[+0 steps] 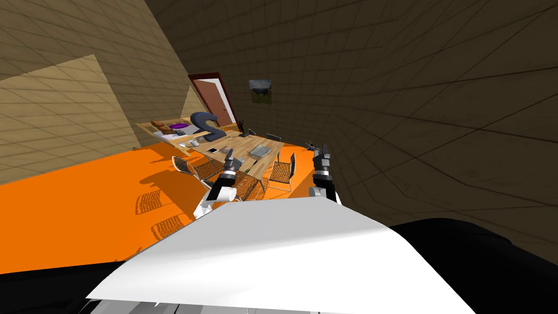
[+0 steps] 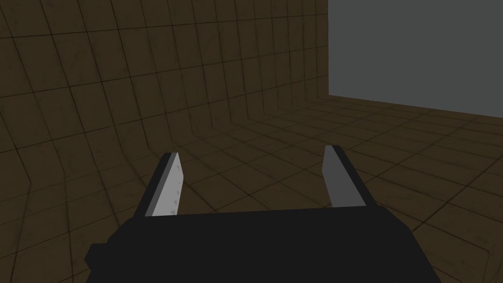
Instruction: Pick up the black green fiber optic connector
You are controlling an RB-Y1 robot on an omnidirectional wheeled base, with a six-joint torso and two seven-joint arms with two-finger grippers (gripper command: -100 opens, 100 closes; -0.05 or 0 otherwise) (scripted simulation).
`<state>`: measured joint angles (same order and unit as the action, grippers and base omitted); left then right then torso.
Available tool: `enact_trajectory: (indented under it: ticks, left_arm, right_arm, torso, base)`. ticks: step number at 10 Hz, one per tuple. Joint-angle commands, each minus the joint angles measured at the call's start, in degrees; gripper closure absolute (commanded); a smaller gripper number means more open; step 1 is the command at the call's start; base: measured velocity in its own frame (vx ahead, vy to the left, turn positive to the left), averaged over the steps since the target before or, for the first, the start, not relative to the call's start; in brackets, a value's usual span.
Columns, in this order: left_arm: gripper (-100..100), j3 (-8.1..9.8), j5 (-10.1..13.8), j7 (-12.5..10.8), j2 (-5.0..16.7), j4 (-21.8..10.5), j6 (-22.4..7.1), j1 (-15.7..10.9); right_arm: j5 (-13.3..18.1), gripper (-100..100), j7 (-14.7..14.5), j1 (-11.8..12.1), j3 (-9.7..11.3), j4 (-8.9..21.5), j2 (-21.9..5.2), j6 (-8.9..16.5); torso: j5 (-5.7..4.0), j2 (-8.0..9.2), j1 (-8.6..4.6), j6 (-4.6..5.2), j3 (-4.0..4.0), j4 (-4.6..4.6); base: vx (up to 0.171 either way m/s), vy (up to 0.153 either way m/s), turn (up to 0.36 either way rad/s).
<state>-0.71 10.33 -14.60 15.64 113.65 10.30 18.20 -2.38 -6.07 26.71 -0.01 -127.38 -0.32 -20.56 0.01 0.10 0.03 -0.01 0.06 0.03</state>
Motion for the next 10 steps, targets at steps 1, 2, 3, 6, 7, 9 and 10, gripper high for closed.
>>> enact_trajectory:
  ticks: [1, 2, 3, 6, 7, 9, 10]
  left_arm:
    - [-100, 0.63, 1.6, -1.7, 1.5, -2.7, -2.9, -1.5]
    - [-100, 0.63, 1.6, -1.7, 1.5, -2.7, -3.8, -1.5]
    - [-100, 1.16, 3.1, -3.3, 2.7, -4.9, -5.4, -2.5]
    - [-100, 1.72, 4.6, -4.9, 3.9, -7.2, -9.6, -3.5]
    - [-100, 2.31, 6.1, -6.6, 5.0, -9.5, -11.9, -4.5]
    - [-100, 2.92, 7.6, -8.4, 6.1, -11.8, -14.2, -5.4]
    - [-100, 2.92, 7.6, -8.4, 6.1, -11.8, -15.6, -5.4]
  right_arm:
    - [0.0, 0, 0.0, 0.0, 0.0, 0.0, 0.0, 0.0]
    - [0.0, 0, 0.0, 0.0, 0.0, 0.0, 0.0, 0.0]
    - [0.0, 0, 0.0, 0.0, 0.0, 0.0, 0.0, 0.0]
    - [0.0, 0, 0.0, 0.0, 0.0, 0.0, 0.0, 0.0]
    - [0.0, 0, 0.0, 0.0, 0.0, 0.0, 0.0, 0.0]
    - [0.0, 0, 0.0, 0.0, 0.0, 0.0, 0.0, 0.0]
    - [0.0, 0, 0.0, 0.0, 0.0, 0.0, 0.0, 0.0]
  torso:
    - [0.00, 0.00, 0.00, 0.00, 0.00, 0.00]
    - [0.00, 0.00, 0.00, 0.02, 0.00, 0.00]
    - [0.00, -0.01, -0.02, 0.00, 0.00, 0.00]
    - [0.00, -0.01, 0.01, 0.02, 0.00, 0.00]
    - [0.00, -0.02, 0.00, 0.00, -0.01, 0.00]
    - [-0.01, -0.03, -0.02, 0.00, -0.02, 0.00]
    - [-0.01, -0.04, -0.01, 0.01, -0.02, -0.01]
  base:
    - [-0.036, -0.006, -0.092]
    - [-0.030, -0.002, -0.047]
    - [-0.034, -0.004, -0.108]
    - [-0.029, 0.001, -0.066]
    - [-0.030, -0.007, -0.086]
    - [-0.020, -0.001, -0.092]
    - [-0.016, 0.003, -0.059]
